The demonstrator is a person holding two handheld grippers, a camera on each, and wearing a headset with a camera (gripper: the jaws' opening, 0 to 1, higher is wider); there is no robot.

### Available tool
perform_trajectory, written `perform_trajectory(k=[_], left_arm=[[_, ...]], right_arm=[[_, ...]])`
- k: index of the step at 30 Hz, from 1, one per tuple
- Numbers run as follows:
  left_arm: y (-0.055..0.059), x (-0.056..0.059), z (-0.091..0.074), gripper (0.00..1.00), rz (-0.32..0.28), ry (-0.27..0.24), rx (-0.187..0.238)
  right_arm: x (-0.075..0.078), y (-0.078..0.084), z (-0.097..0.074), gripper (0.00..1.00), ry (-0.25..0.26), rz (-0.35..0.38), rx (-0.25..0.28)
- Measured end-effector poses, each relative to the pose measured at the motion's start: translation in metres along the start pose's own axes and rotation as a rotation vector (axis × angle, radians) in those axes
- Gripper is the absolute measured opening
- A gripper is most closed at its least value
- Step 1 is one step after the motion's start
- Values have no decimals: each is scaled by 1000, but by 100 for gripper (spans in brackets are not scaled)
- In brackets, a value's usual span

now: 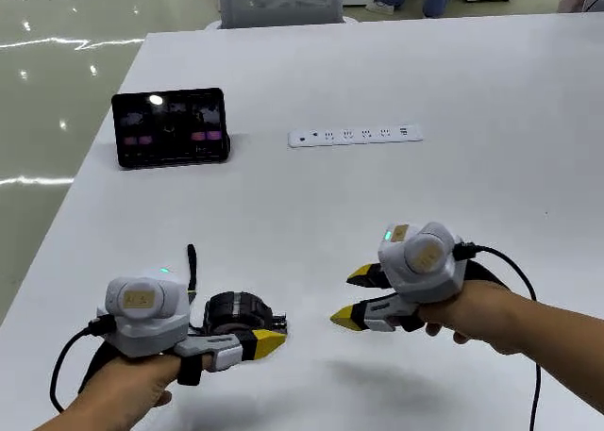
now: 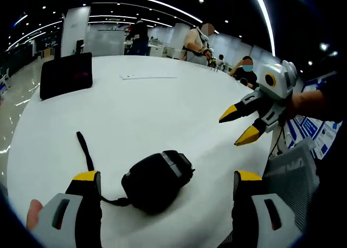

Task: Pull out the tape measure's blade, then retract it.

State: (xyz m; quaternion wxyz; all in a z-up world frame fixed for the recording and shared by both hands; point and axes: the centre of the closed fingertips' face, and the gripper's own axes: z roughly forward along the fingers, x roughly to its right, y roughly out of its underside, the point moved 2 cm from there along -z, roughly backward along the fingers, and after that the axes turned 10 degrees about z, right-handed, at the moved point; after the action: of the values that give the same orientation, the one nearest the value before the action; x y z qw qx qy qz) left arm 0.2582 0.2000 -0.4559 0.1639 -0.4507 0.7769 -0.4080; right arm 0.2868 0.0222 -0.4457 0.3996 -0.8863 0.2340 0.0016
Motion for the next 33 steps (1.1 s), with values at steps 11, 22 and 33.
perform_trajectory(k=[11, 22, 33], left_arm=[[10, -7, -24, 99, 33, 50, -2], [23, -23, -46, 99, 36, 32, -10], [27, -26, -61, 99, 62, 19, -22]], right_arm=[[14, 40, -45, 51, 52, 20, -27], [35, 73, -90, 71, 112, 160, 5], [42, 107, -118, 82, 146, 208, 12]])
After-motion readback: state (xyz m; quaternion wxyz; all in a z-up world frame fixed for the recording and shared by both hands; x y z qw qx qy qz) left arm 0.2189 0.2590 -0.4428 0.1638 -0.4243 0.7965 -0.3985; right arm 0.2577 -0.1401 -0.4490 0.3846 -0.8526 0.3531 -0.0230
